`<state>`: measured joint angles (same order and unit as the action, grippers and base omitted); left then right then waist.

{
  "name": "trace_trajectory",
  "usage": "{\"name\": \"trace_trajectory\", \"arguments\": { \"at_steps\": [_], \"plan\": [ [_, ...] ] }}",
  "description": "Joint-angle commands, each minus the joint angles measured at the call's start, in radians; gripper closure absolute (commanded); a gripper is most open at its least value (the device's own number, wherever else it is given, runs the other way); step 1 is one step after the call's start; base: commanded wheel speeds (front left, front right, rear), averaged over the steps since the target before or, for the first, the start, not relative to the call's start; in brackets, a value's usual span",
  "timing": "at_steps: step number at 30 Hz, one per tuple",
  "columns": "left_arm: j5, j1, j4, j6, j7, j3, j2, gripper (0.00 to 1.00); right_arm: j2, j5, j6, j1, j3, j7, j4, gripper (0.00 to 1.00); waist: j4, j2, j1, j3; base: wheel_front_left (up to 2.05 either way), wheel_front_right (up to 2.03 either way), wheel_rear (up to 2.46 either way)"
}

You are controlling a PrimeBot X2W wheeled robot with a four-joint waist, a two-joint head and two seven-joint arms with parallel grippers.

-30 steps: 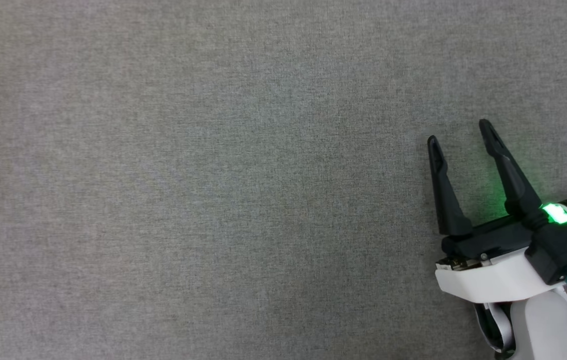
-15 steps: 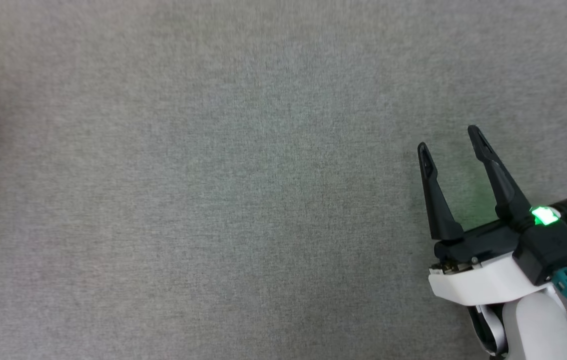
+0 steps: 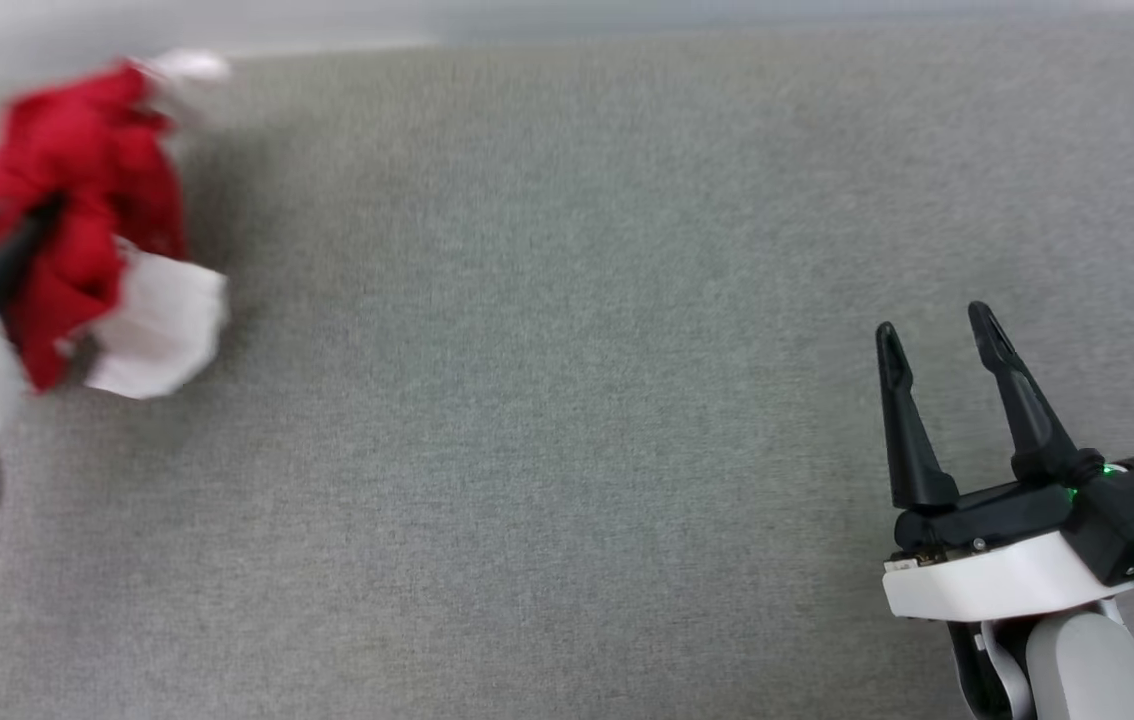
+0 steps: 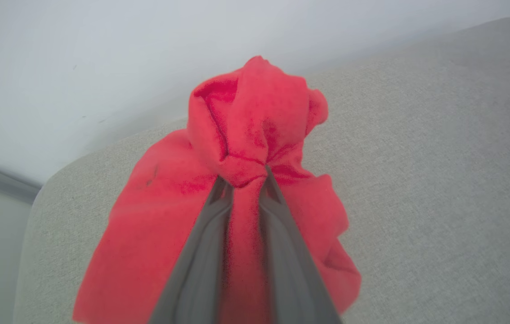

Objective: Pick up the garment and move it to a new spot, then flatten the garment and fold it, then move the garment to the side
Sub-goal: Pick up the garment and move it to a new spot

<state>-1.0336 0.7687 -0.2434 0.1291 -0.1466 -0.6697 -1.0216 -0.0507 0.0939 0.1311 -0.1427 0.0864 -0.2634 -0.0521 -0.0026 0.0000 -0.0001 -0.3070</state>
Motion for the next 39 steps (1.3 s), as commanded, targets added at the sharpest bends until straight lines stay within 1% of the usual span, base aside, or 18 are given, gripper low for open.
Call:
{"name": "trace_trajectory", "arguments": {
  "at_steps": [1, 4, 8, 10, 13, 16, 22, 23, 24, 25, 28, 31, 33, 35, 37, 39],
  "plan": [
    [0.007, -0.003, 0.008, 0.001, 0.01, -0.008, 0.012, 1.0, 0.001, 0.005, -0.001, 0.006, 0.0, -0.002, 0.002, 0.0, -0.015, 0.0, 0.0001, 0.032, 0.0, 0.0, 0.0],
    [0.053, 0.019, 0.053, 0.001, 0.061, -0.073, 0.054, 1.0, 0.001, 0.015, -0.001, 0.013, 0.0, -0.002, 0.009, 0.0, -0.034, 0.0, 0.0001, 0.06, 0.0, 0.0, 0.0],
    [0.116, 0.041, 0.094, 0.001, 0.126, -0.15, 0.139, 1.0, 0.001, 0.02, -0.001, 0.021, 0.005, -0.002, 0.01, 0.0, -0.065, 0.0, 0.0001, 0.085, 0.0, 0.0, 0.0],
    [0.174, 0.048, 0.118, 0.001, 0.146, -0.195, 0.178, 1.0, 0.001, 0.02, -0.001, 0.026, 0.011, -0.002, 0.012, 0.0, -0.085, 0.0, 0.0001, 0.094, 0.0, 0.0, 0.0],
    [0.228, 0.045, 0.132, 0.001, 0.166, -0.258, 0.248, 1.0, 0.001, 0.022, -0.001, 0.031, 0.012, -0.002, 0.009, 0.0, -0.115, 0.0, 0.0001, 0.1, 0.0, 0.0, 0.0],
    [0.298, 0.058, 0.101, 0.001, 0.175, -0.329, 0.319, 1.0, 0.001, 0.019, -0.001, 0.035, 0.015, -0.002, 0.006, 0.0, -0.144, 0.0, 0.0001, 0.097, 0.0, 0.0, 0.0],
    [0.404, 0.064, -0.016, 0.001, 0.241, -0.476, 0.499, 1.0, 0.001, 0.02, -0.001, 0.03, 0.022, -0.002, 0.004, 0.0, -0.201, 0.0, 0.0001, 0.094, 0.0, 0.0, 0.0],
    [0.406, 0.055, -0.041, 0.001, 0.256, -0.495, 0.53, 0.97, 0.001, 0.021, -0.001, 0.031, 0.023, -0.002, 0.005, 0.0, -0.207, 0.0, 0.0001, 0.094, 0.0, 0.0, 0.0],
    [0.408, 0.044, -0.075, 0.001, 0.267, -0.505, 0.559, 0.53, 0.001, 0.021, -0.001, 0.033, 0.022, -0.002, 0.006, 0.0, -0.211, 0.0, 0.0001, 0.094, 0.0, 0.0, 0.0],
    [0.408, 0.03, -0.106, -0.003, 0.275, -0.515, 0.587, 0.0, 0.001, 0.021, -0.001, 0.035, 0.023, -0.002, 0.007, 0.0, -0.213, 0.0, 0.0001, 0.095, 0.0, 0.0, 0.0],
    [0.401, 0.003, -0.182, -0.011, 0.317, -0.526, 0.667, 0.0, 0.001, 0.027, -0.001, 0.04, 0.017, -0.002, 0.011, 0.0, -0.212, 0.0, 0.0001, 0.101, 0.0, 0.0, 0.0],
    [0.387, -0.02, -0.231, -0.011, 0.362, -0.516, 0.708, 0.0, 0.001, 0.025, -0.001, 0.046, 0.02, -0.002, 0.011, 0.0, -0.192, 0.0, 0.0001, 0.114, 0.0, 0.0, 0.0],
    [0.382, -0.03, -0.242, -0.015, 0.386, -0.499, 0.722, 0.0, 0.001, 0.02, -0.001, 0.051, 0.015, -0.002, 0.013, 0.0, -0.172, 0.0, 0.0001, 0.129, 0.0, 0.0, 0.0],
    [0.381, -0.041, -0.233, -0.027, 0.403, -0.47, 0.724, 0.0, 0.001, 0.015, -0.001, 0.06, 0.008, -0.002, 0.014, 0.0, -0.148, 0.0, 0.0001, 0.149, 0.0, 0.0, 0.0],
    [0.39, -0.052, -0.209, -0.046, 0.41, -0.428, 0.71, 0.0, 0.001, 0.007, -0.001, 0.066, 0.002, -0.002, 0.015, 0.0, -0.124, 0.0, 0.0001, 0.17, 0.0, 0.0, 0.0],
    [0.398, -0.068, -0.154, -0.071, 0.413, -0.354, 0.69, 0.0, 0.001, 0.004, -0.001, 0.072, -0.009, -0.002, 0.015, 0.0, -0.098, 0.0, 0.0001, 0.192, 0.0, 0.0, 0.0]
  ]
}}
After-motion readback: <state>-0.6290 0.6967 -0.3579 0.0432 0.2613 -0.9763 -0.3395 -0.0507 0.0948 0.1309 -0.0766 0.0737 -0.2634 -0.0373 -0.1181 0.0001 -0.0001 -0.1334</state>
